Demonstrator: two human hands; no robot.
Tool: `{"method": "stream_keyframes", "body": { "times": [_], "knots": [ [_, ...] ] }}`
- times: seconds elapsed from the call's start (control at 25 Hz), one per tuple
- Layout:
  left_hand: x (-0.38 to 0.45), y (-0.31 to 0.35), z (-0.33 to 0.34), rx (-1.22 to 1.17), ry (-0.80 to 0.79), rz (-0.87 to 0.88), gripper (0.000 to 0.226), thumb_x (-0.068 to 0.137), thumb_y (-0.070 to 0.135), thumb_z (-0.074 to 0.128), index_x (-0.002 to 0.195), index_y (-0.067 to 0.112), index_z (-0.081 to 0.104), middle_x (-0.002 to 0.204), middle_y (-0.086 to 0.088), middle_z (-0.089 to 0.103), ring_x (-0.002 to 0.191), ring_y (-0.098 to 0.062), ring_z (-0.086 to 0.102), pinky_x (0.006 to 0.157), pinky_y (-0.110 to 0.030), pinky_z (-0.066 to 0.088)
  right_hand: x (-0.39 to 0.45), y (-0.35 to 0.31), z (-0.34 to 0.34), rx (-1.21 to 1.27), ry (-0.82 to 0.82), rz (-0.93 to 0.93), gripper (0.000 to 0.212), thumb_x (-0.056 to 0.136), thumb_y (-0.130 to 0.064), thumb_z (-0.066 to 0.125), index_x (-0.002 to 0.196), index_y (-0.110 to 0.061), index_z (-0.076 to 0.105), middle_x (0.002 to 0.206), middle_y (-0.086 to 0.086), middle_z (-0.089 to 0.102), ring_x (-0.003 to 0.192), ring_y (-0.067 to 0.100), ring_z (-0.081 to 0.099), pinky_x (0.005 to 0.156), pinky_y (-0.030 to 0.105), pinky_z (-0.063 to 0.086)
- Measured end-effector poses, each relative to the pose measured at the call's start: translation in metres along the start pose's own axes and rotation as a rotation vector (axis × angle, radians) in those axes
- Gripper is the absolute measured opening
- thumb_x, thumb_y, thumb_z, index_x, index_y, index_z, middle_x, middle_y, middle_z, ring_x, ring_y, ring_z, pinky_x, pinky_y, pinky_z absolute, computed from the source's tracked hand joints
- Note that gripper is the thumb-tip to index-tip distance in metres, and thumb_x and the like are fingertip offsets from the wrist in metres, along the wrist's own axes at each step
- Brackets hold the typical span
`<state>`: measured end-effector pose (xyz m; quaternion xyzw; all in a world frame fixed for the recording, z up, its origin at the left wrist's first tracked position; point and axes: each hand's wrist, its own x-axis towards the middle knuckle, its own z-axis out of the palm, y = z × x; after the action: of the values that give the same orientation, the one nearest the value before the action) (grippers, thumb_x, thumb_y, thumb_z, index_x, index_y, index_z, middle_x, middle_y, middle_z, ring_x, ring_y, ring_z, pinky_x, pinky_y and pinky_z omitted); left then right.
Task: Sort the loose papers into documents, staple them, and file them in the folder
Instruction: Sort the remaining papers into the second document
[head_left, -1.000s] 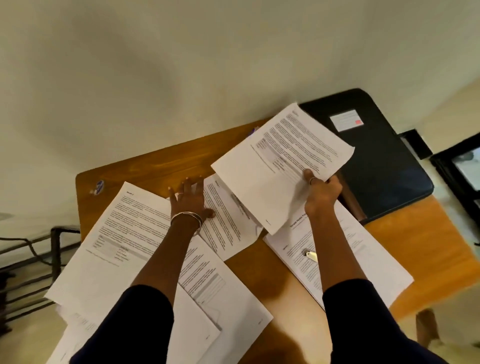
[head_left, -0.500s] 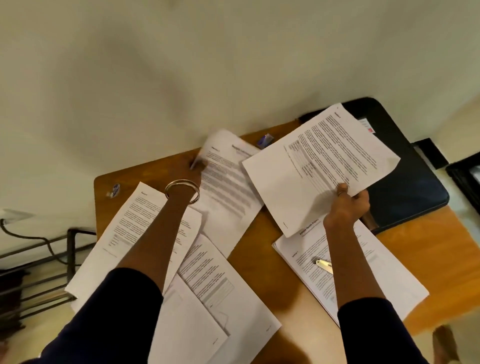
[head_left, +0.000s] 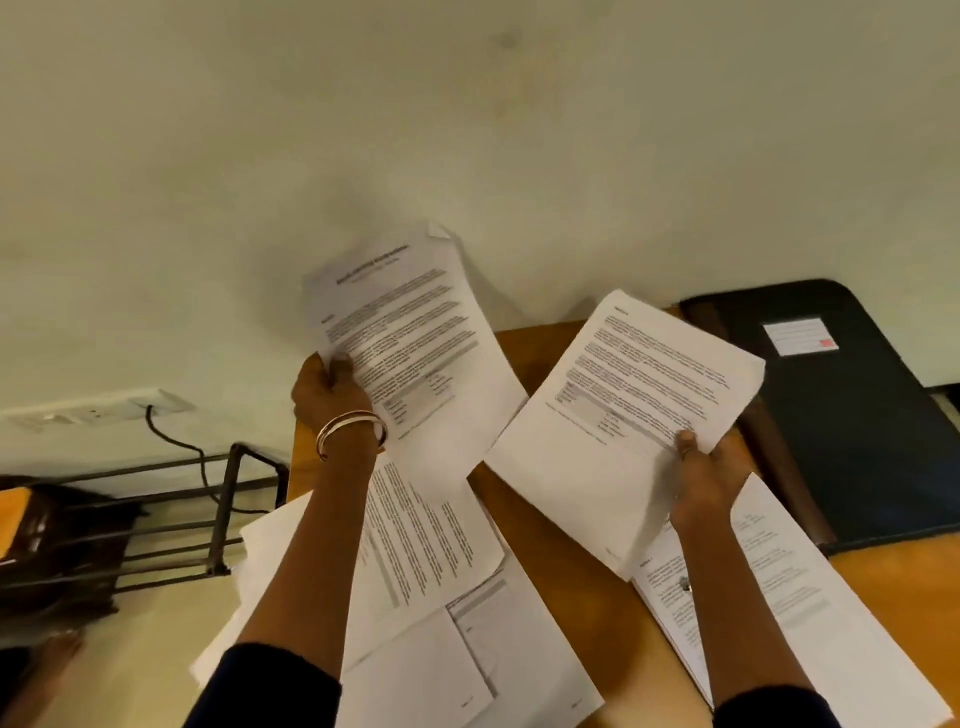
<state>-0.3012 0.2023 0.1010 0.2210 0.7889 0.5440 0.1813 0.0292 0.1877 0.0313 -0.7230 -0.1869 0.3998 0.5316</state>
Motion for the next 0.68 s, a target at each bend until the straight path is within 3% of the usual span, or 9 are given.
{"method": "stream_keyframes", "body": {
  "times": [0.08,0.16,0.2,0.28,0.36,0.44,0.52,0.6,0.68],
  "knots": [
    [-0.005,0.009,-0.032,0.0,0.201,0.16,0.027,0.094,0.022,0.051,0.097,-0.002,0.061,0.084,-0.004,0.057,0.075,-0.012,0.053,0.058,-0.002,0.039,-0.011,0.001,0.01,-0.071,-0.185,0.029,0.023,0.093,-0.011,0.059,0.114,-0.018,0.061,0.101,-0.007,0.064,0.088,0.01,0.06,0.08,0.028,0.047],
    [-0.007,0.011,-0.066,-0.014,0.354,0.243,0.026,0.094,0.022,0.05,0.091,-0.002,0.059,0.077,-0.003,0.051,0.073,-0.009,0.047,0.06,0.0,0.036,-0.024,0.008,0.024,-0.215,-0.419,0.037,0.022,0.092,-0.006,0.059,0.111,-0.014,0.064,0.106,0.0,0.068,0.087,0.015,0.063,0.074,0.026,0.051],
    [-0.004,0.008,-0.081,-0.027,0.408,0.226,0.024,0.093,0.023,0.05,0.089,0.001,0.058,0.073,-0.002,0.049,0.072,-0.007,0.045,0.062,-0.002,0.037,-0.031,0.014,0.031,-0.339,-0.519,0.013,0.022,0.091,-0.003,0.059,0.111,-0.01,0.065,0.109,0.004,0.068,0.085,0.016,0.064,0.068,0.024,0.051],
    [-0.001,0.002,-0.105,-0.039,0.428,0.119,0.024,0.092,0.025,0.051,0.09,0.004,0.06,0.068,0.002,0.049,0.072,-0.008,0.047,0.07,-0.019,0.047,-0.049,0.03,0.047,-0.581,-0.644,-0.06,0.025,0.091,-0.004,0.06,0.115,-0.007,0.064,0.114,0.01,0.067,0.09,0.021,0.063,0.067,0.024,0.05],
    [-0.011,-0.013,-0.12,-0.003,0.34,0.012,0.025,0.092,0.023,0.052,0.09,-0.001,0.06,0.067,-0.001,0.051,0.071,-0.014,0.05,0.067,-0.033,0.05,-0.067,0.047,0.057,-0.725,-0.686,-0.127,0.027,0.091,-0.008,0.061,0.118,-0.007,0.062,0.118,0.013,0.065,0.098,0.027,0.064,0.074,0.029,0.051],
    [-0.03,-0.031,-0.127,0.045,0.219,-0.08,0.023,0.092,0.017,0.053,0.095,-0.003,0.062,0.074,-0.006,0.056,0.073,-0.017,0.051,0.062,-0.029,0.045,-0.079,0.059,0.062,-0.868,-0.646,-0.205,0.032,0.09,-0.016,0.065,0.119,-0.007,0.058,0.12,0.015,0.063,0.105,0.033,0.062,0.082,0.039,0.052],
    [-0.049,-0.053,-0.129,0.007,0.114,-0.17,0.022,0.092,0.018,0.055,0.102,0.001,0.063,0.085,-0.008,0.061,0.077,-0.02,0.057,0.073,-0.035,0.053,-0.083,0.063,0.064,-1.025,-0.542,-0.279,0.042,0.087,-0.029,0.068,0.121,-0.009,0.054,0.122,0.014,0.061,0.11,0.036,0.06,0.089,0.046,0.05],
    [-0.066,-0.072,-0.131,-0.011,0.015,-0.266,0.021,0.091,0.024,0.056,0.106,0.011,0.064,0.092,-0.007,0.065,0.083,-0.027,0.063,0.081,-0.048,0.054,-0.085,0.053,0.064,-0.861,-0.522,-0.274,0.046,0.086,-0.039,0.066,0.12,-0.01,0.055,0.118,0.012,0.063,0.108,0.034,0.061,0.085,0.042,0.052],
    [-0.08,-0.082,-0.131,0.015,-0.071,-0.332,0.017,0.091,0.025,0.057,0.104,0.016,0.064,0.097,-0.008,0.067,0.088,-0.032,0.064,0.082,-0.052,0.053,-0.092,0.032,0.066,-0.59,-0.554,-0.226,0.047,0.087,-0.045,0.062,0.119,-0.011,0.057,0.114,0.009,0.065,0.105,0.028,0.062,0.078,0.034,0.051]
  ]
}}
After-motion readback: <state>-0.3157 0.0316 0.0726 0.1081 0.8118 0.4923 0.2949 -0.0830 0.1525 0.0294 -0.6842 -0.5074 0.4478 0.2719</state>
